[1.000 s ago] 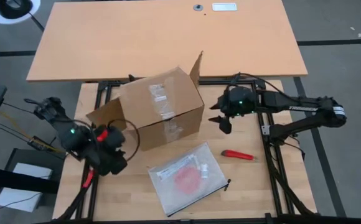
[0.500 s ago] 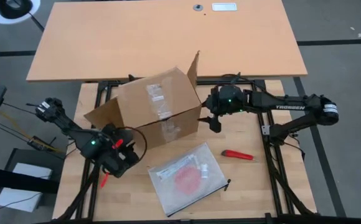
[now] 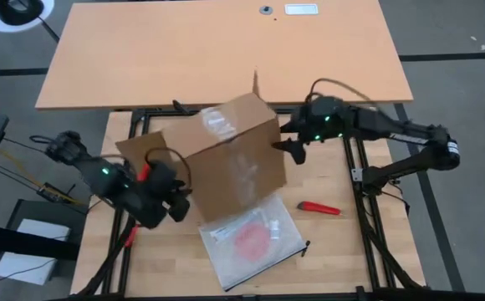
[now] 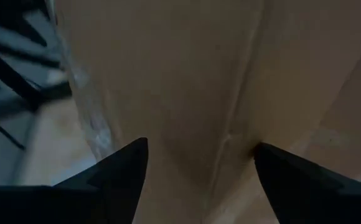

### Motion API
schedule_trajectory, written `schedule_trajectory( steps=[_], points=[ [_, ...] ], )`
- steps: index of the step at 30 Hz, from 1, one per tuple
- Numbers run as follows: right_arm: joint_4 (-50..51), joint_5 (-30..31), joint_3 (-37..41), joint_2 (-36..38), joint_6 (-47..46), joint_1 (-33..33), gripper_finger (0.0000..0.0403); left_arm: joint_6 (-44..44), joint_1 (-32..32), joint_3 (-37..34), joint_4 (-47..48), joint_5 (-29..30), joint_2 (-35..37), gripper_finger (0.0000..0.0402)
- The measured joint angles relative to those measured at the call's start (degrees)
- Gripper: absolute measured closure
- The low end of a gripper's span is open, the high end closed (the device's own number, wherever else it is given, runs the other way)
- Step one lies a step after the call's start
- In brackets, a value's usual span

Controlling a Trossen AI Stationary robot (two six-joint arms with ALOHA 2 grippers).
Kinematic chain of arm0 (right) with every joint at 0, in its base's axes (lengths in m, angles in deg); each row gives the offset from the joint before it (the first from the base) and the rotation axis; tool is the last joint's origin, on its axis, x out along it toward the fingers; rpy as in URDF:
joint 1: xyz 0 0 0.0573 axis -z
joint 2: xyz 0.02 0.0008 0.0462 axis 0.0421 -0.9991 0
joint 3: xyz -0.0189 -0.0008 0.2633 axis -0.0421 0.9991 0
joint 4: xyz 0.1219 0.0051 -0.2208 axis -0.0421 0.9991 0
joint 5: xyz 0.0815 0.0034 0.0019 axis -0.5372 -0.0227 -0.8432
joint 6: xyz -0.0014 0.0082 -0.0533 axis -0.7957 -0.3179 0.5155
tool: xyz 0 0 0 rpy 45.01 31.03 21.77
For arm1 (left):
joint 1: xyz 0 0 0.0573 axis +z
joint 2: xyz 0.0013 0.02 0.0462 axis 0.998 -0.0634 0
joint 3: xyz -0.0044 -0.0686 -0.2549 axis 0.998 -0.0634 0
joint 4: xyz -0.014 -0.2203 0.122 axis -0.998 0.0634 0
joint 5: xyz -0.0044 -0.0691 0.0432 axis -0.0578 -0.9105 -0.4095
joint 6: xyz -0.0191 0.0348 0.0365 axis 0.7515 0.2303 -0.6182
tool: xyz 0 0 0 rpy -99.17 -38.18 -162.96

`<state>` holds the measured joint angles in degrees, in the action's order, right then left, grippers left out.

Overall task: Unpack boxes
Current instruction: Break down the cardboard box until it is fully flat using the red cutter

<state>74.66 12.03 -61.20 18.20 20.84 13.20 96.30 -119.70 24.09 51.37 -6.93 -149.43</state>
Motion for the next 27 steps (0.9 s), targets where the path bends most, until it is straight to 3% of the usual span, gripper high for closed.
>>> schedule_trajectory(
  steps=[5,10,14,17,20,23,25,27],
  points=[
    [12.7,-2.8,-12.5,-2.6,-16.0,2.5,0.0110,6.0,2.4,8.9,1.6,-3.1,0.5,0.0232],
    [12.9,-8.0,-13.8,-5.5,-24.0,8.4,0.0110,7.5,6.3,10.4,5.4,1.1,3.5,0.0232],
    [13.2,-4.2,-13.0,-9.8,-15.2,11.1,0.0110,7.4,9.8,10.3,15.5,2.2,4.3,0.0232],
    [10.4,-2.3,-13.0,-12.9,-7.3,13.1,0.0110,2.2,12.5,8.5,14.1,4.0,5.2,0.0232],
    [13.5,-7.0,-15.4,-13.9,-1.7,14.7,0.0110,-0.6,13.6,8.4,13.1,3.8,5.6,0.0232],
    [24.7,-15.3,-19.3,-12.8,2.4,14.6,0.0110,-5.2,13.4,8.3,8.9,2.3,5.5,0.0232],
    [32.0,-18.9,-21.4,-10.7,3.8,12.3,0.0111,-10.1,13.1,7.6,4.0,1.4,5.2,0.0232],
    [36.9,-18.8,-22.3,-8.1,3.8,8.5,0.0112,-15.7,13.0,6.6,-1.5,1.1,5.2,0.0232]
  ],
)
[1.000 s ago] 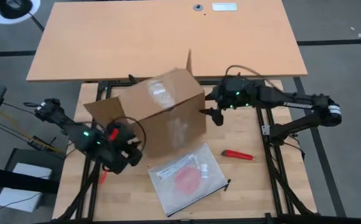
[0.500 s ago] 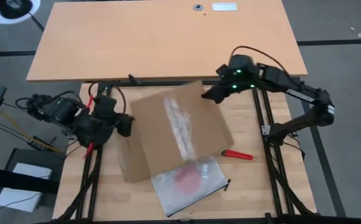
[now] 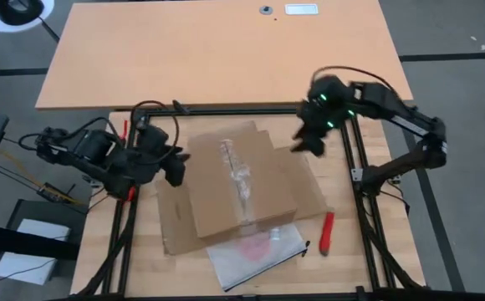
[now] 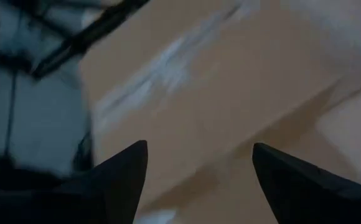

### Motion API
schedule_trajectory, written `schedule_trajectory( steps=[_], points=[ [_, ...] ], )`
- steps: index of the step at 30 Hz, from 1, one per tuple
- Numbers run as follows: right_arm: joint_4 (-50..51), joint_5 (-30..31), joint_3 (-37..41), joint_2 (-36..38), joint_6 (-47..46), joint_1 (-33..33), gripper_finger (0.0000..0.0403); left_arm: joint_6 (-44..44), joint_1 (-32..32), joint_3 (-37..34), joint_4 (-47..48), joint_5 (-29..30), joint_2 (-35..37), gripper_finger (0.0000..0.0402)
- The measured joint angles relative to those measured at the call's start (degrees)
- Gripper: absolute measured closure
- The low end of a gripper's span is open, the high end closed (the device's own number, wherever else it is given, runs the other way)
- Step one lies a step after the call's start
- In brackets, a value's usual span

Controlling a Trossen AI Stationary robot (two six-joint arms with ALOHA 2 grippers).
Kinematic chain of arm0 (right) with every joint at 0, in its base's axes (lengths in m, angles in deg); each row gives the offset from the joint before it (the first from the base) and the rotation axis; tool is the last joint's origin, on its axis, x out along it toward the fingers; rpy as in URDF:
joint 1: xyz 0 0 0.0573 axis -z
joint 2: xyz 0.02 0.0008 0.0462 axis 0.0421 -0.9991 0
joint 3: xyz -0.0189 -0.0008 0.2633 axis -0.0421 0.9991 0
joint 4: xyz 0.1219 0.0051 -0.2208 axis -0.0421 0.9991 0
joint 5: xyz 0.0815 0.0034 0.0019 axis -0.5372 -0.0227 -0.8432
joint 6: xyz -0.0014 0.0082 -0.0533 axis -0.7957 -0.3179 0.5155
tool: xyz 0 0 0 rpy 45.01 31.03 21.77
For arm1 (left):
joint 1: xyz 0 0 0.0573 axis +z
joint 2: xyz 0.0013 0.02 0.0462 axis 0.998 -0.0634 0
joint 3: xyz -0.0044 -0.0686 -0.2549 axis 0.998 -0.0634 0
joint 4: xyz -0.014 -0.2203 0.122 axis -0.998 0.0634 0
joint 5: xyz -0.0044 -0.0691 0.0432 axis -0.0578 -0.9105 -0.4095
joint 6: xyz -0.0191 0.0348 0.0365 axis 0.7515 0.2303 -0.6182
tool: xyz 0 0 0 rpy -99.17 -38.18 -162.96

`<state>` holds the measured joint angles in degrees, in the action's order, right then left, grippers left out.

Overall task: Unpack boxes
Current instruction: Break down the cardboard box until it is fully flat using the red cutter

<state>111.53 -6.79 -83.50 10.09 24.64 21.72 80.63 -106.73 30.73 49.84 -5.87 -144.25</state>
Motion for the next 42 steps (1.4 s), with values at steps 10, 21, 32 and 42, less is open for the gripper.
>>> schedule_trajectory(
  steps=[10,21,32,42],
  points=[
    [10.3,21.5,7.7,9.2,-22.7,-24.6,0.0122,-15.9,0.5,-8.2,-16.6,-6.6,-2.3,0.0232],
    [10.6,25.5,24.9,9.4,-65.9,-43.8,0.0133,-16.2,0.5,-12.1,-16.4,-7.9,-2.5,0.0232],
    [5.4,23.1,39.8,9.4,-97.6,-56.0,0.0129,-16.3,0.5,-12.1,-16.4,-9.7,-2.6,0.0232],
    [-17.2,22.0,54.3,5.8,-113.8,-62.8,0.0130,-16.2,0.5,-12.1,-16.4,-12.1,-2.6,0.0232]
  ],
)
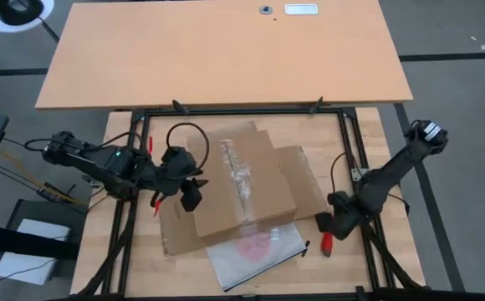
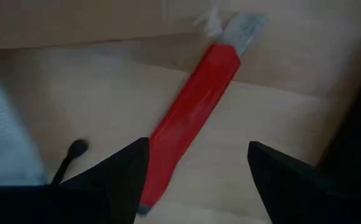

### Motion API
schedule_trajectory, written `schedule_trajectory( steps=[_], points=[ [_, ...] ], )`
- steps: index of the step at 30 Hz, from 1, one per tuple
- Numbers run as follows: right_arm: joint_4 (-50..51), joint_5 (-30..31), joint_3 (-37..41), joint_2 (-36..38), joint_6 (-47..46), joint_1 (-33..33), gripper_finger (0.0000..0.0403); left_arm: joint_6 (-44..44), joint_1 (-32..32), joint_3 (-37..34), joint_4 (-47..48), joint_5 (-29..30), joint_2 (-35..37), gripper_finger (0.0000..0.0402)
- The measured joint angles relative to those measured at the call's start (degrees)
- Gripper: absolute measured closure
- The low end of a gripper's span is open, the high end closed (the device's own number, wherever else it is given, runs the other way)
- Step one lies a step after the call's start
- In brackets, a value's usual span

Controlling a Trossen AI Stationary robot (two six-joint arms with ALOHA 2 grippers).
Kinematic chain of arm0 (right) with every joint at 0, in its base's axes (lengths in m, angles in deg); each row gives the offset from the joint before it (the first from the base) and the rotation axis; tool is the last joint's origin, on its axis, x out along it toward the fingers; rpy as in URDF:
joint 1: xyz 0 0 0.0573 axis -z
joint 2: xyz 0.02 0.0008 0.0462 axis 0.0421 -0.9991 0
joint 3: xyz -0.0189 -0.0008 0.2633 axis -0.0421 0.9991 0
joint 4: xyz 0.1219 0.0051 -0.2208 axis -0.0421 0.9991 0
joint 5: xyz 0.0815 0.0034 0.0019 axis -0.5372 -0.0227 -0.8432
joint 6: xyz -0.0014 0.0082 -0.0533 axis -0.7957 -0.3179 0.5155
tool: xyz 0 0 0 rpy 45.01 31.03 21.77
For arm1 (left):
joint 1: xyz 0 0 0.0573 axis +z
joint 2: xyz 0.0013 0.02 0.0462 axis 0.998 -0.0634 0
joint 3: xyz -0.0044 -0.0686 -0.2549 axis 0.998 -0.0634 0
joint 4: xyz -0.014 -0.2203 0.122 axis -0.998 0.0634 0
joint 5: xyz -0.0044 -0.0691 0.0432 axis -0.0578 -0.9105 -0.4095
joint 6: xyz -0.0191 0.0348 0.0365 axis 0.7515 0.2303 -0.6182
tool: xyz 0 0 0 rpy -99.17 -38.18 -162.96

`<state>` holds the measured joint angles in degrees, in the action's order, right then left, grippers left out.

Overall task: Unpack boxes
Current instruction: Break down the cardboard box until it is fully flat using the red cutter

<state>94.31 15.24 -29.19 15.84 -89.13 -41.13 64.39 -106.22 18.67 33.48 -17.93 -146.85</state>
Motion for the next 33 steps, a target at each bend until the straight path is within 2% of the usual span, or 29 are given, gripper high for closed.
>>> schedule_trajectory(
  steps=[5,9,14,22,28,33],
  points=[
    [-7.5,1.5,2.2,-5.7,-1.2,-0.6,0.0146,-0.3,0.0,0.0,0.0,0.7,0.0,0.0232],
    [-9.1,1.2,2.2,-11.5,-2.9,-1.0,0.0164,0.0,0.0,0.0,-0.1,1.5,0.0,0.0232],
    [-10.0,2.1,1.7,-15.3,-3.4,-1.1,0.0190,0.1,0.0,0.0,-0.6,1.9,0.0,0.0232],
    [-8.7,4.9,1.9,-13.9,-2.8,-3.0,0.0285,-1.4,0.0,0.0,-3.2,2.0,0.0,0.0232],
    [-7.1,5.3,1.7,-12.1,-1.6,-4.6,0.0285,-1.3,0.0,0.0,-3.2,1.9,0.0,0.0232],
    [-1.5,5.8,-0.5,-8.7,0.2,-6.1,0.0285,-1.2,0.0,0.0,-3.3,1.4,0.0,0.0232]
  ],
)
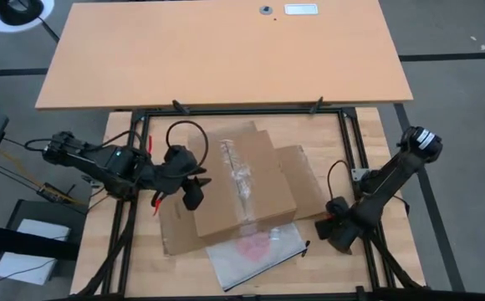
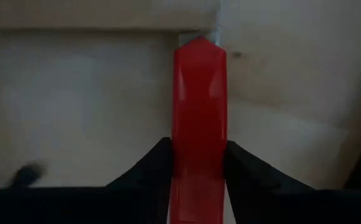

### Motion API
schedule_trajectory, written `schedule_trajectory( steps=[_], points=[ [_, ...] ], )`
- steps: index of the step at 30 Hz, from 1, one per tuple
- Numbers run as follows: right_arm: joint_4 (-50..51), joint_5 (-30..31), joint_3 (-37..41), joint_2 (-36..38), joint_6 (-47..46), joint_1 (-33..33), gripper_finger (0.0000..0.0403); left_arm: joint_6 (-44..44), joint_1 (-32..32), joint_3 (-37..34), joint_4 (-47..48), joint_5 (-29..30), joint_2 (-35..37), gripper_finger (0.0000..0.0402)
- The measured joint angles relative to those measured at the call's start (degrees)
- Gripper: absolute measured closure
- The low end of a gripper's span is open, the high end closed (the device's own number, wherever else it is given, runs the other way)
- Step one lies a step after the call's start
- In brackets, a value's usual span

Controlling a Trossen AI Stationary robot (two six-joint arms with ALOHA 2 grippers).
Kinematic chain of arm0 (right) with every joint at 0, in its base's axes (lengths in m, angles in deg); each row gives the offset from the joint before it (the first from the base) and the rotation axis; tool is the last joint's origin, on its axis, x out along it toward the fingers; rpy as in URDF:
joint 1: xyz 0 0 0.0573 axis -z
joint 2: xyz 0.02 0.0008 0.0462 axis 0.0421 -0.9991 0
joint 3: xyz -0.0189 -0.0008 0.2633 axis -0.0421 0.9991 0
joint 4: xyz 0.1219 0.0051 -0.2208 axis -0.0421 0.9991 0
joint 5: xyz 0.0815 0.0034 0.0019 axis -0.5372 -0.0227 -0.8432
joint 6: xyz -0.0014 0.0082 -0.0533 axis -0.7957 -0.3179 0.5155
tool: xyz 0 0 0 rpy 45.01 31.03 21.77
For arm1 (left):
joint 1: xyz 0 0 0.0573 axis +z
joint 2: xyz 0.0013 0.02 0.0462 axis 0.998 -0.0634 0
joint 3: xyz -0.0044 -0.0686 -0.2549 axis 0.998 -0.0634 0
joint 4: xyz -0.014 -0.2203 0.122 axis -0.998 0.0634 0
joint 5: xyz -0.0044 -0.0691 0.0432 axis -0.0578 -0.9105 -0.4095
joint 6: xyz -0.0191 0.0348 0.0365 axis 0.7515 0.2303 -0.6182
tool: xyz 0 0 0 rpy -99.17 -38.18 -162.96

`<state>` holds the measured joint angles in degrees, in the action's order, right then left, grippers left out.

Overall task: Unpack boxes
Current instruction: Break down the cardboard box until it is fully flat using the red cutter

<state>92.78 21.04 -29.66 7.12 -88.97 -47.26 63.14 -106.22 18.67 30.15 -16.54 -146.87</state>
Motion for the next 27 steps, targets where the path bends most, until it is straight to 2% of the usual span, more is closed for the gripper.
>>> schedule_trajectory(
  steps=[10,18,22,27],
  points=[
    [14.2,2.0,-10.0,7.3,9.5,-2.8,0.0284,-0.2,0.2,0.0,-3.9,-2.1,0.0,0.0232],
    [27.6,1.9,-20.1,8.7,16.3,-4.2,0.0284,0.0,0.8,0.0,-4.3,-1.4,0.0,0.0232],
    [30.9,0.4,-23.5,8.7,19.2,-5.6,0.0284,0.3,1.7,0.0,-4.2,-1.1,0.0,0.0232],
    [30.5,0.9,-27.8,8.7,24.9,-7.4,0.0284,1.4,2.7,0.0,-5.0,-1.0,0.0,0.0232]
  ],
)
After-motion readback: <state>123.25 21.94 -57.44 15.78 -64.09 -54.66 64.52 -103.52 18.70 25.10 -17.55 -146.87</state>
